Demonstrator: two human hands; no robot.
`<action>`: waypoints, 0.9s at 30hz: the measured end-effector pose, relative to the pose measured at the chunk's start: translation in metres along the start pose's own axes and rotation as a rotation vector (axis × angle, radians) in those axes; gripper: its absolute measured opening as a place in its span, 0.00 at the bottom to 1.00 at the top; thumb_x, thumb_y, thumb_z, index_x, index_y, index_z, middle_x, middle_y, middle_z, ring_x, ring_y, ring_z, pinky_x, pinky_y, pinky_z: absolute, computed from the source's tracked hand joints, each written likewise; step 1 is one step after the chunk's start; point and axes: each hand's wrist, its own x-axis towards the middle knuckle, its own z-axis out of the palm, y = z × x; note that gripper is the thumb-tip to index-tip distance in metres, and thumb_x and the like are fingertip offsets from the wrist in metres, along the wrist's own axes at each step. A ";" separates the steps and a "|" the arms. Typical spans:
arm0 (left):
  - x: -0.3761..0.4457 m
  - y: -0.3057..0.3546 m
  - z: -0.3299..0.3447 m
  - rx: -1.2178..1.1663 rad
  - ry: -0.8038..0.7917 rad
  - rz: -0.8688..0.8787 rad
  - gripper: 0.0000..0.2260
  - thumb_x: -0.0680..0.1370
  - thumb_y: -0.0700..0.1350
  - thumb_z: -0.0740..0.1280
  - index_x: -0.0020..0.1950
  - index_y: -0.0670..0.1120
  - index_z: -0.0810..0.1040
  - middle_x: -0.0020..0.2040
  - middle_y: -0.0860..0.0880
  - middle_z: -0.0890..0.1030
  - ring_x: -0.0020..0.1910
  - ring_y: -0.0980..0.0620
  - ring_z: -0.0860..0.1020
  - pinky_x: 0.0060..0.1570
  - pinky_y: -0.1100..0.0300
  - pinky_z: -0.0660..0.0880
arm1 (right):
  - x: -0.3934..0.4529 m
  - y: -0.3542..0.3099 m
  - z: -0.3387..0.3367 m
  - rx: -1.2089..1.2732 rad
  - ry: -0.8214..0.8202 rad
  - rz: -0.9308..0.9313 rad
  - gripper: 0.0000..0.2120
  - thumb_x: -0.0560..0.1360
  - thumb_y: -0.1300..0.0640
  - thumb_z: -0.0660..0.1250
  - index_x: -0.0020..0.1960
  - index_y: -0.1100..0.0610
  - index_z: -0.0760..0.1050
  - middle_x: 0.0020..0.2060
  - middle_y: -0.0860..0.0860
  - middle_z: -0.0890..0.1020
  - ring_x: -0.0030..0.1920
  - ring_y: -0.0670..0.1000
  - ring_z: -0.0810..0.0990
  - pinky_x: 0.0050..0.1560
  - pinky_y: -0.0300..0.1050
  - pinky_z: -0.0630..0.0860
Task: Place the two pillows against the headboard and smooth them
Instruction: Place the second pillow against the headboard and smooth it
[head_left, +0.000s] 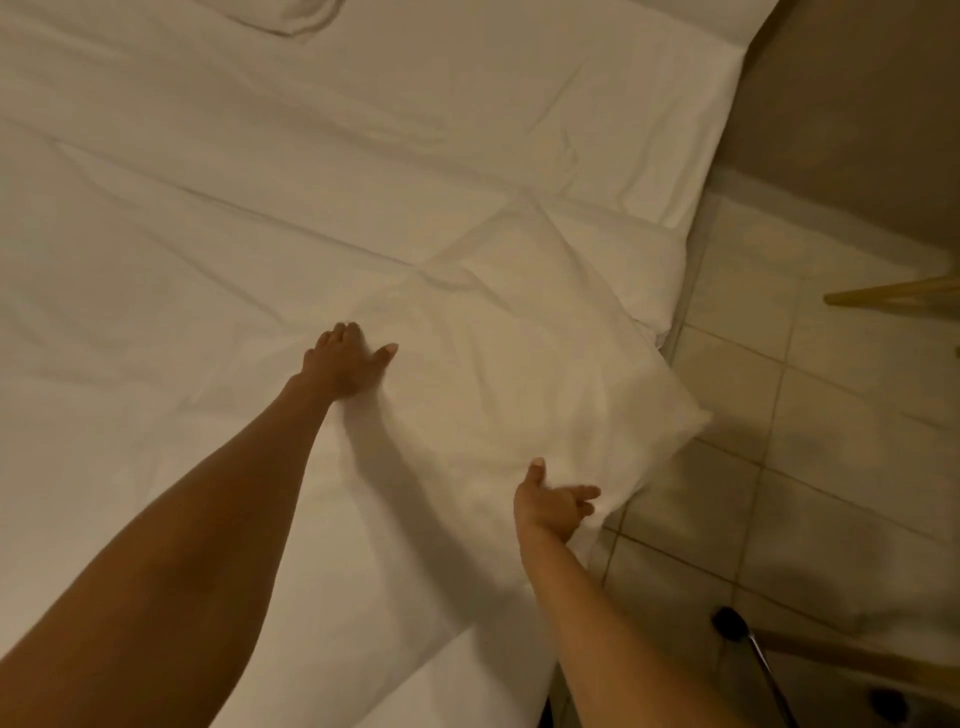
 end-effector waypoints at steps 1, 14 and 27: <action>0.004 -0.001 0.000 -0.025 0.007 -0.012 0.38 0.76 0.67 0.56 0.73 0.38 0.62 0.73 0.38 0.66 0.72 0.38 0.64 0.70 0.42 0.63 | 0.003 0.002 0.001 0.009 0.007 0.023 0.46 0.78 0.42 0.61 0.77 0.66 0.38 0.77 0.65 0.50 0.75 0.65 0.59 0.71 0.54 0.64; 0.017 -0.007 -0.034 0.040 -0.155 -0.118 0.56 0.52 0.81 0.64 0.72 0.49 0.69 0.69 0.43 0.72 0.70 0.40 0.68 0.68 0.43 0.66 | 0.012 0.008 -0.014 0.498 -0.119 0.344 0.42 0.57 0.44 0.82 0.64 0.59 0.69 0.61 0.60 0.78 0.57 0.61 0.78 0.62 0.56 0.75; -0.036 0.008 -0.085 -0.157 -0.136 -0.033 0.53 0.55 0.72 0.73 0.73 0.46 0.66 0.69 0.45 0.75 0.67 0.42 0.73 0.64 0.49 0.71 | -0.036 -0.012 -0.044 0.626 -0.288 0.344 0.45 0.58 0.44 0.81 0.69 0.57 0.69 0.63 0.54 0.77 0.62 0.60 0.75 0.67 0.59 0.69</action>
